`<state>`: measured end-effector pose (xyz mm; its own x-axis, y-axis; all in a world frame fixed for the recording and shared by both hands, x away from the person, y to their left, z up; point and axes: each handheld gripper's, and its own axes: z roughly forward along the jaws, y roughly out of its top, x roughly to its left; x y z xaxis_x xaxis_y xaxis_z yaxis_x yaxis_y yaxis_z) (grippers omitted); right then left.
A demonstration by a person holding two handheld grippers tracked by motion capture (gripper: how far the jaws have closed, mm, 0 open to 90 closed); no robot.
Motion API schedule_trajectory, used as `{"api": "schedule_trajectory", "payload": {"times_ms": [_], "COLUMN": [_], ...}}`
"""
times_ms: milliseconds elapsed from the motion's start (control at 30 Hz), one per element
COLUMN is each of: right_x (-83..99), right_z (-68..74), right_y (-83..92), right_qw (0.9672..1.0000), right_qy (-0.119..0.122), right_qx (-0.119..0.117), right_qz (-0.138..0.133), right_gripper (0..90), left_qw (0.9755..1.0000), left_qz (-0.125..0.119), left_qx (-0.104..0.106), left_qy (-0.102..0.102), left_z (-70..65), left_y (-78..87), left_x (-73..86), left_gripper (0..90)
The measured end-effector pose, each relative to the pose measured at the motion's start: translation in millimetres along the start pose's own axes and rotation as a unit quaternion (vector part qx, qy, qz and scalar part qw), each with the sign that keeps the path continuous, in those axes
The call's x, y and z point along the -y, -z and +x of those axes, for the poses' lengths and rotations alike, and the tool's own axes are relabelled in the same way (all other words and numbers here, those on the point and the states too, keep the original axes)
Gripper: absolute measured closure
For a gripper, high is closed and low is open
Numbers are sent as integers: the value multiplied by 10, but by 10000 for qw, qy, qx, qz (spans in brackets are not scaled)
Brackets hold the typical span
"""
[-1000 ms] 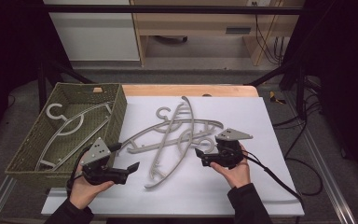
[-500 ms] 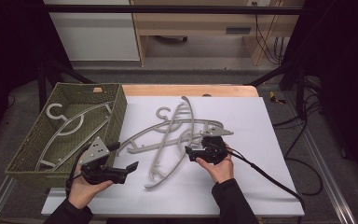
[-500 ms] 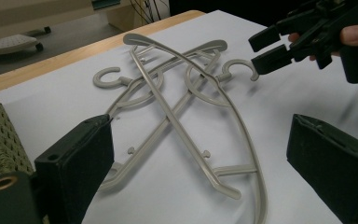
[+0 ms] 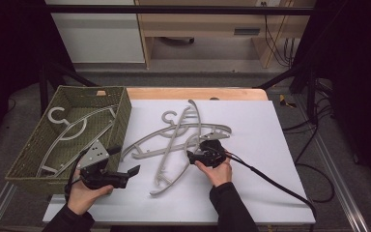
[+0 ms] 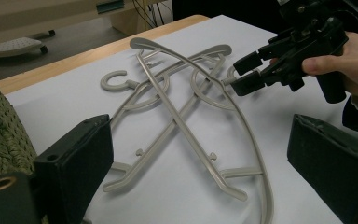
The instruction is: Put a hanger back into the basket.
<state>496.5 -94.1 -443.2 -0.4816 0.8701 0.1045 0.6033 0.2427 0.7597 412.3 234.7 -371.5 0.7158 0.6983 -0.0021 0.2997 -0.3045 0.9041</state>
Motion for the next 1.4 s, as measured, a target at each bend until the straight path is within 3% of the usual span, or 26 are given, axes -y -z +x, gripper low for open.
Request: {"api": "schedule_trajectory", "payload": {"times_ms": [100,267,300,533,633,700,1167,1400], "right_x": [17,51,56,69,52,50,34,5], "right_z": [5,-15,2,16,6,-10,-37,-65], "right_y": [-71,-177,-187,-236,-213,-213,-265,-191], "right_qw": [10000,9996,9993,9977,9974,9970,9953,9962], "right_qy": [-64,-114,-253,-598,-644,-617,-841,-639], "right_qx": [1,202,174,100,135,300,153,210], "right_qz": [76,161,219,317,297,353,458,554], "right_gripper": [360,430,437,455,505,520,595,737], "left_qw": [10000,10000,10000,10000,10000,10000,10000,9999], "left_qz": [6,12,28,11,39,49,78,114], "left_qx": [2,-6,-8,-6,0,2,23,34], "left_qy": [-15,19,12,28,7,4,7,5], "left_z": [2,10,15,9,10,8,9,8], "left_y": [4,-6,-4,-1,-4,-8,-28,-39], "left_x": [-4,7,8,5,7,9,19,27], "left_gripper": [67,68,68,69,69,69,69,69]}}
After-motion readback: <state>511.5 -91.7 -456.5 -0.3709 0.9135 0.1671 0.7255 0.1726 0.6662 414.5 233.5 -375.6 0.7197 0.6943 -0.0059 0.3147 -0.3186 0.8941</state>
